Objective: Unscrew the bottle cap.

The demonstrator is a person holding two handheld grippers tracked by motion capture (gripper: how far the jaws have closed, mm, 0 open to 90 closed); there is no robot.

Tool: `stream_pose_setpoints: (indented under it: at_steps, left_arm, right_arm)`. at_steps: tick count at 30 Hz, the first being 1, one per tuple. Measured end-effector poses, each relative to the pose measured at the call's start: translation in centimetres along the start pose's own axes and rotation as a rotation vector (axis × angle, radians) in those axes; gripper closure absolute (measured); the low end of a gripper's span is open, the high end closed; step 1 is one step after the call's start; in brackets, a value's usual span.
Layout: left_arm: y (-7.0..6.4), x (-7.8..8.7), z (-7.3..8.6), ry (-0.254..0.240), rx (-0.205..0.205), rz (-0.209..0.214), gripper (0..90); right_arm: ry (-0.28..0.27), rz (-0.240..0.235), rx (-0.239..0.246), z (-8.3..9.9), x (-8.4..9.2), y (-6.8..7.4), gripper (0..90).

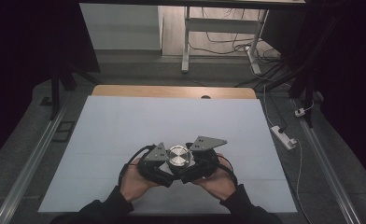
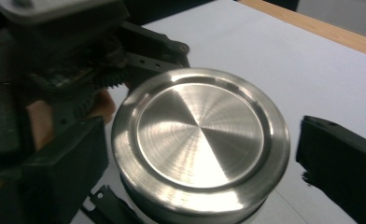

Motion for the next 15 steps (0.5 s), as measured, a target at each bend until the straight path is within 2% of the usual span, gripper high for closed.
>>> stream_pose_setpoints:
  at_steps: [5, 6, 7, 9, 11, 13, 14, 15]
  left_arm:
    - [-0.3, 0.04, -0.15, 0.0, 0.001, -0.005, 16.1]
    - [-0.3, 0.04, -0.15, 0.0, 0.001, -0.005, 16.1]
    - [-0.39, 0.03, -0.17, -0.003, -0.003, 0.002, 16.1]
    - [-0.37, 0.04, -0.16, -0.005, -0.004, 0.008, 16.1]
    - [-0.3, 0.08, -0.13, -0.014, -0.012, 0.031, 16.1]
    - [-0.11, 0.18, -0.02, -0.027, -0.031, 0.09, 16.1]
    - [-0.11, 0.18, -0.02, -0.027, -0.031, 0.09, 16.1]
    - [0.02, 0.25, 0.11, -0.036, -0.05, 0.136, 16.1]
  right_arm:
    - [-0.012, 0.029, -0.004, 0.21, -0.41, -0.02, 9.6]
    - [-0.023, 0.02, -0.008, 0.19, -0.4, 0.04, 9.6]
    - [-0.031, 0.01, -0.012, 0.14, -0.38, 0.12, 17.1]
    - [-0.028, 0.006, -0.003, 0.1, -0.35, 0.28, 17.6]
    - [-0.028, -0.008, 0.002, 0.08, -0.26, 0.33, 17.9]
    - [-0.02, -0.037, 0.017, 0.06, -0.15, 0.38, 18.0]
    - [-0.01, -0.054, 0.024, 0.07, -0.06, 0.39, 18.1]
    - [-0.003, -0.072, 0.033, 0.07, -0.01, 0.41, 18.2]
Point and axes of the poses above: each handheld gripper's, and its own axes: x roughly backward along the jaws, z roughly out of its underside, y roughly to its left, the point moved 4 cm from there along -x, roughly forward along the jaws, and after that the axes turned 15 degrees about -z, right-handed, at the moved point
